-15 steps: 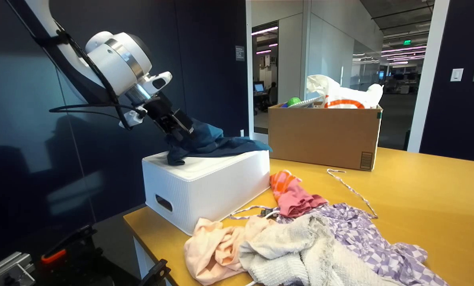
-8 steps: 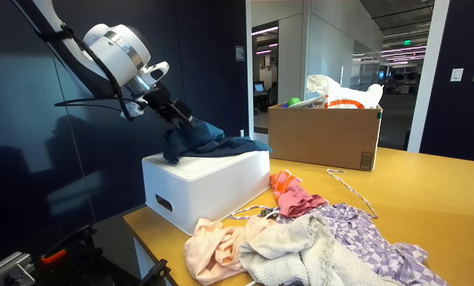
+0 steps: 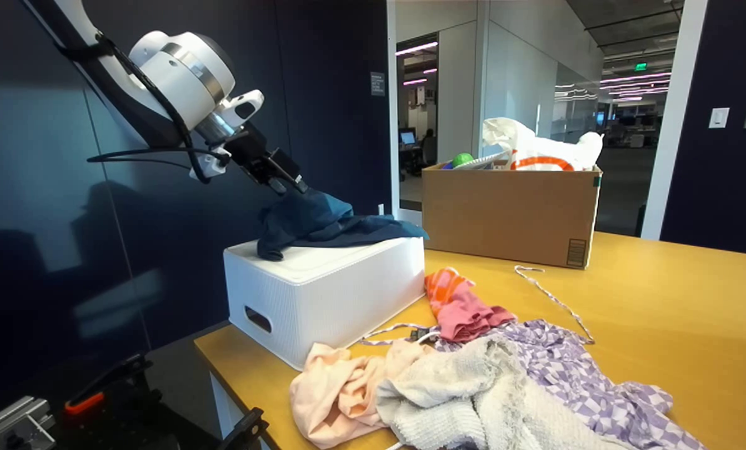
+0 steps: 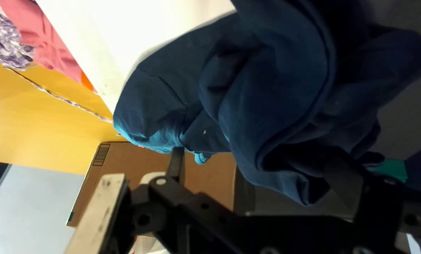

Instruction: Flip and spread the laundry on top of the laundry basket

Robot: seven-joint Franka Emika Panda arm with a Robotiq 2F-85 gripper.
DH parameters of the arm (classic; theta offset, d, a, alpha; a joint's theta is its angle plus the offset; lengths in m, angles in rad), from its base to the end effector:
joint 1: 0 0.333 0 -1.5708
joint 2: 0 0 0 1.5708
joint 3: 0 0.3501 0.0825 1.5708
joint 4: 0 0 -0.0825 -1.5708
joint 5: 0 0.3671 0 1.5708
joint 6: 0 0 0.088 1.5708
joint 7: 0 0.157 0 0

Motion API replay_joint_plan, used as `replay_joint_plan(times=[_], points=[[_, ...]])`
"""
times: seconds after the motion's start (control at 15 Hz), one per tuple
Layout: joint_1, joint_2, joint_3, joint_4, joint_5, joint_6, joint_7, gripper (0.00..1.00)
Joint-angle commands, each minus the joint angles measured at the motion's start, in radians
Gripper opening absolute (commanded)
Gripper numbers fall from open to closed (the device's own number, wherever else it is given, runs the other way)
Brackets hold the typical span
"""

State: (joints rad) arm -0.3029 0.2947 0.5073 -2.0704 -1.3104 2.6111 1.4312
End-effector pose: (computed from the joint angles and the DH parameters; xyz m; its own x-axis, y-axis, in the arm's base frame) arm 0.6125 0.1118 0.3325 0.7611 -0.0928 0.6420 -0.2501 -0.9552 0.1584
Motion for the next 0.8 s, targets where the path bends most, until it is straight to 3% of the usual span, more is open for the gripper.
replay_joint_plan(times=[0.0,0.07,0.13,0.2,0.73], points=[[0.003,0.007,-0.006,0.002,-0.020,0.014,0.063,1.00],[0.002,0.009,-0.007,0.002,-0.020,0.015,0.063,1.00],[0.001,0.009,-0.007,0.001,-0.012,0.012,0.059,0.91],[0.001,0.007,-0.007,-0.002,-0.010,0.013,0.059,0.72],[-0.009,0.007,-0.011,-0.008,0.001,0.015,0.059,0.12]])
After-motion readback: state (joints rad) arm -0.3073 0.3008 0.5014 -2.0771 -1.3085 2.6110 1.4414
